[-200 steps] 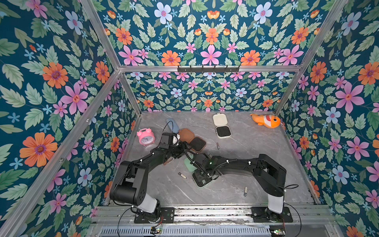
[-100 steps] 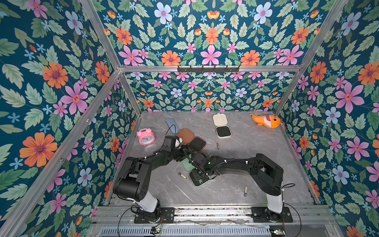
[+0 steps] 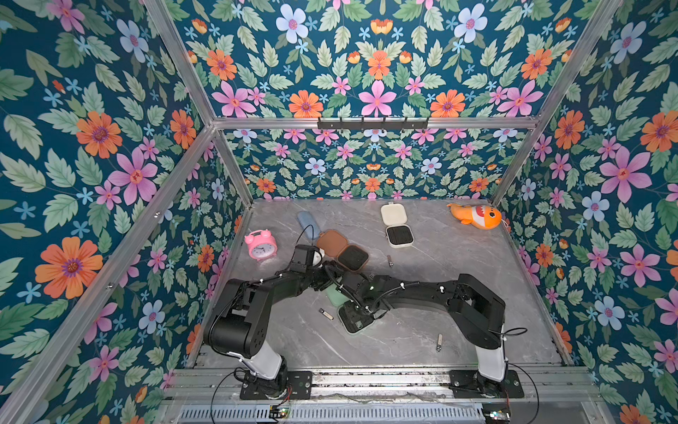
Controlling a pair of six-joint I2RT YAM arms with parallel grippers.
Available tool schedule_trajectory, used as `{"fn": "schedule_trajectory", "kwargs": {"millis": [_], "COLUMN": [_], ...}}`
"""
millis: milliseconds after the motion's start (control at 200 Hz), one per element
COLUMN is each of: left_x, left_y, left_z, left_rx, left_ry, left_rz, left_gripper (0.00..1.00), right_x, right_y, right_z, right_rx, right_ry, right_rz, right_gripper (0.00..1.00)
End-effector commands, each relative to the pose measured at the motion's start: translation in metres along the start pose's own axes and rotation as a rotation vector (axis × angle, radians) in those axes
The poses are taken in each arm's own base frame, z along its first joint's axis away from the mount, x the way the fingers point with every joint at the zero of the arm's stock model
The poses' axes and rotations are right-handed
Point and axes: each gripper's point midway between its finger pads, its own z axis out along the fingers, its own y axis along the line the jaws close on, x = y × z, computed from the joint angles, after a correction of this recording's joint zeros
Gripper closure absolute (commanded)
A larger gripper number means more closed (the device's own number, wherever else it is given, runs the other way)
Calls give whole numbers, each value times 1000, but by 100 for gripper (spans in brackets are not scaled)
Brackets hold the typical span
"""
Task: Organize nail clipper sets
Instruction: Place the nail clipper in the storage box.
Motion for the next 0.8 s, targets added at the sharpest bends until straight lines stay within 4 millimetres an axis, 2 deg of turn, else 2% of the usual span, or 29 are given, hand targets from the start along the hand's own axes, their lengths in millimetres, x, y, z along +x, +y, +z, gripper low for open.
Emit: {"fn": "schedule_trajectory", "kwargs": {"millis": [0,75,155,365,505,795], "left_x": [-4,-5,-7,-13,-16,-23], "left_y": [-3,-3,-4,-4,-1,4], "left_z": [-1,-2,-3,-9,-15,-28], "left_rx": [-1,-6,-10,-24,-32,-50], "left_ry": [-14,-14,-20,-41,-52,-77], "left_rz": [28,31,36,45,41,40], "left_gripper": [33,33,33,34,33,34], "right_x": [-4,-8,-9,-12,-12,4], "right_y": [-7,-7,-4,2,5,-2], "right_z": [-8,-15,-19,-21,-14,7], "right_rx": [38,40,26,-1,-14,-1], "right_ry": [-5,-19,-28,-30,-18,31], "right_rz": [7,3,1,-4,-7,13], "right_gripper": [50,47,48,70,78,83]}}
